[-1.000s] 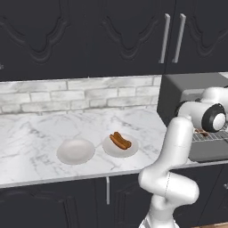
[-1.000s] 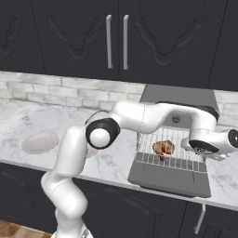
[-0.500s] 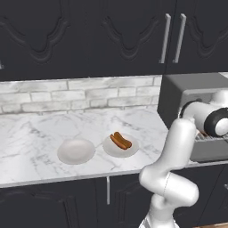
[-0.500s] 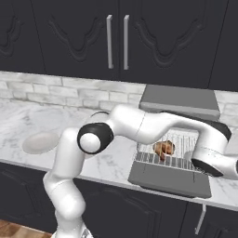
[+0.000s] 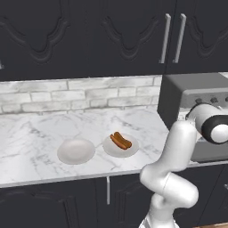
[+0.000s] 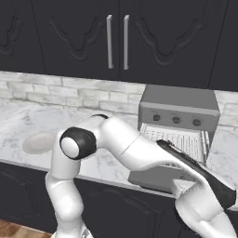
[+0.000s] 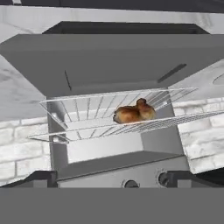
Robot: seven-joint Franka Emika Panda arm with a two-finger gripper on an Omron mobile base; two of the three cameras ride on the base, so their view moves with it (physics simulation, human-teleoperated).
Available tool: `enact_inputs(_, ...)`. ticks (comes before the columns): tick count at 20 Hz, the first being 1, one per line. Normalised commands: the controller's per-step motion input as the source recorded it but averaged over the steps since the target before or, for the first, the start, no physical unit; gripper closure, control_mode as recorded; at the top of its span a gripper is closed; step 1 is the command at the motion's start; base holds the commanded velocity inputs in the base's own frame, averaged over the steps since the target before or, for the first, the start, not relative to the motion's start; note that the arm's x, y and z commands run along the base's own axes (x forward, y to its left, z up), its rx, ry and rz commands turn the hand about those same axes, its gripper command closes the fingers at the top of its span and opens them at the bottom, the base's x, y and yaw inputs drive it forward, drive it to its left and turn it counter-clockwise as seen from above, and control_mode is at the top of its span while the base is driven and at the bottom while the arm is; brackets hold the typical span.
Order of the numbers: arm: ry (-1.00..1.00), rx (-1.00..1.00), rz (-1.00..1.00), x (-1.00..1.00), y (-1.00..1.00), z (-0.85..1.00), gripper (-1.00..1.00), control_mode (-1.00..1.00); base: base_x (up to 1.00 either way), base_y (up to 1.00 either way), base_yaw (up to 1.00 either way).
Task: Open the toaster oven door. Place the hotdog bun on the top rack in the toaster oven and place the chicken drumstick on the bottom rack.
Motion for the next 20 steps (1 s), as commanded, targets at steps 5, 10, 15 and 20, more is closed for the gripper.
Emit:
enact_inputs(5, -0.31, -0.35, 0.20, -0.80, 0.95, 0.41, -1.00, -1.00, 0.00, 0.00, 0.00)
enact_inputs(10, -0.16, -0.49, 0.23, -0.49, 1.00, 0.25, -1.00, -1.00, 0.00, 0.00, 0.00)
enact_inputs(15, 0.00, -0.60, 0.23, -0.08, 1.00, 0.12, -1.00, -1.00, 0.00, 0.00, 0.00)
enact_inputs(20, 0.07, -0.58, 0.25, 0.03, 1.00, 0.23, -1.00, -1.00, 0.00, 0.00, 0.00)
